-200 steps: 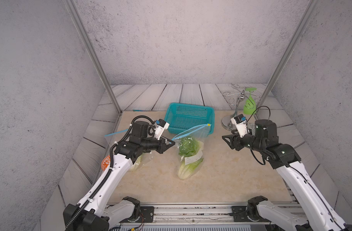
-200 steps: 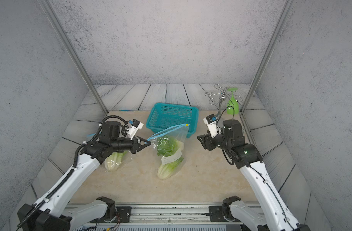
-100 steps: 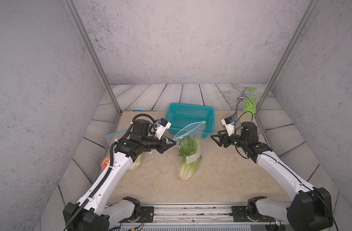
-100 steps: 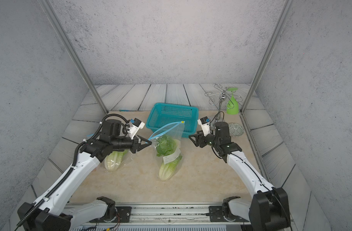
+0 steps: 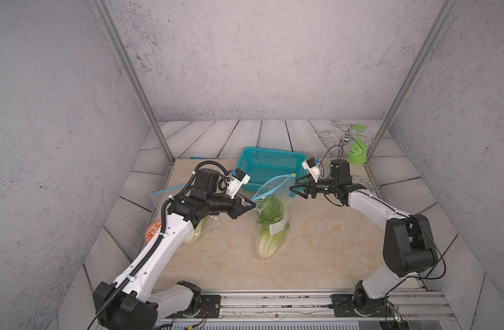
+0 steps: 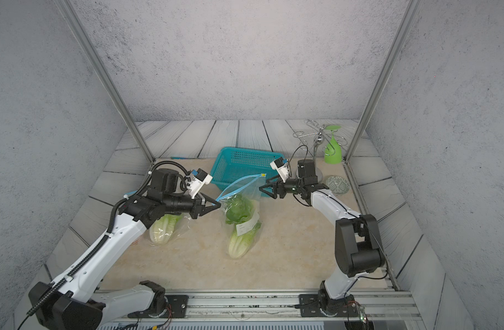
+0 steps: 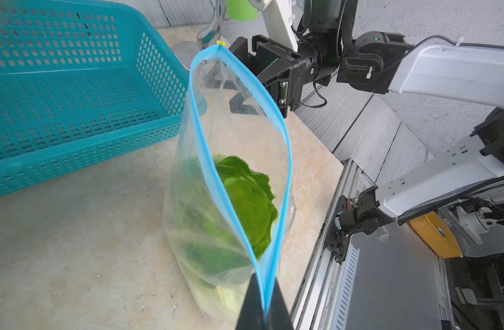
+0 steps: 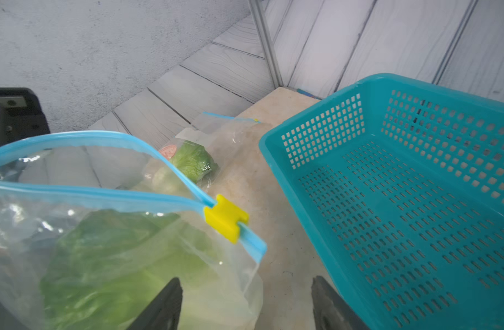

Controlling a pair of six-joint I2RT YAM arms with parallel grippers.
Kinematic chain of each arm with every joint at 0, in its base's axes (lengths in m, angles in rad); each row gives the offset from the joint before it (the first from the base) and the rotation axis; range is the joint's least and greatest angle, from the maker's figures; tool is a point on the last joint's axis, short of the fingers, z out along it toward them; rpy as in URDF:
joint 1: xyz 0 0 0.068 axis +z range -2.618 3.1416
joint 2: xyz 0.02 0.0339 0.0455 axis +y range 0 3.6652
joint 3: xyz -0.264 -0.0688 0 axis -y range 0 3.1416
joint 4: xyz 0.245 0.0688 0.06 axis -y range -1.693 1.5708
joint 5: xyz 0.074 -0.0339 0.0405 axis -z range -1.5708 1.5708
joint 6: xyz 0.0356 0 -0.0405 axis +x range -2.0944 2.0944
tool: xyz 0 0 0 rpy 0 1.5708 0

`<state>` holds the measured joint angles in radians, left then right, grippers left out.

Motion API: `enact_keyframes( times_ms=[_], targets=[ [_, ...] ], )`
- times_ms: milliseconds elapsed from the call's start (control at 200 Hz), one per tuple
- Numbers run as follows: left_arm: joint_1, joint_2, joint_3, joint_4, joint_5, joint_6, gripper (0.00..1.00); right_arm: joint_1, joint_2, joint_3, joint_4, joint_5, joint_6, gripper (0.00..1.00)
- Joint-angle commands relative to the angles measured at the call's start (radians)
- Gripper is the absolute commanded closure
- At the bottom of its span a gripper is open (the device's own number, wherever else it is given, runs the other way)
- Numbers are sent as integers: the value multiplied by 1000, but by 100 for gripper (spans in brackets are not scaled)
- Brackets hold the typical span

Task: Put the chinese cabbages into a zipper bag and zip it
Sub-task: Adjust the zipper food storage bag at the center of the board, then zip the zipper on the zipper food storage bag.

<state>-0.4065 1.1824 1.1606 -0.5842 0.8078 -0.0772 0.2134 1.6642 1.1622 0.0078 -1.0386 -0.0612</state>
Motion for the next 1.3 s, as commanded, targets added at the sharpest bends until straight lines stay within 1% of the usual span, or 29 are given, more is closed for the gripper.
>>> enact_keyframes(
  times_ms=[0,65,140,185,235,275,335,405,490,545,611,706,891,951,1016,1081,1146,1191,1231,1296],
  targets=[
    [-5,-6,7,-3,14,27,100,-9,71,48,-27,-136,-27,30],
    [-5,-6,5,-2,12,27,100,-9,108,83,-41,-175,-15,33],
    [-5,-6,7,-3,-3,25,100,-8,127,91,-37,-204,-2,42],
    [-2,-5,5,-3,-14,17,100,-8,122,74,2,-212,23,48],
    [0,-3,4,-1,-18,5,100,-7,111,40,109,-215,97,58],
    [1,-3,1,8,-19,-12,100,-7,101,14,196,-207,160,69],
    [9,-5,4,25,-25,-43,100,-8,81,-16,287,-165,228,87],
    [20,-15,17,23,-38,-68,100,-8,50,-58,387,-99,304,100],
    [40,-41,43,-24,-112,-103,100,-9,-7,-113,466,3,371,100],
    [53,-62,56,-61,-168,-115,100,-8,-62,-143,458,75,384,100],
    [67,-88,72,-100,-226,-122,100,-9,-152,-166,387,146,355,100],
    [88,-116,82,-126,-250,-125,100,-8,-282,-202,284,226,311,100],
    [106,-134,111,-176,-264,-96,100,-1,-457,-167,-1,291,189,100],
    [111,-139,118,-190,-275,-94,93,4,-489,-141,-105,319,134,100],
    [119,-143,135,-210,-266,-90,81,15,-510,-119,-185,349,84,100],
    [124,-145,180,-247,-250,-48,71,27,-518,-92,-250,369,50,100],
    [124,-141,244,-300,-270,-1,62,39,-517,-59,-306,385,32,100],
    [124,-136,280,-324,-264,40,59,44,-513,-40,-342,383,31,100],
    [124,-131,304,-326,-260,51,57,48,-508,-21,-372,380,29,100],
    [116,-120,311,-277,-191,57,48,64,-509,-5,-412,379,28,100]
  ],
)
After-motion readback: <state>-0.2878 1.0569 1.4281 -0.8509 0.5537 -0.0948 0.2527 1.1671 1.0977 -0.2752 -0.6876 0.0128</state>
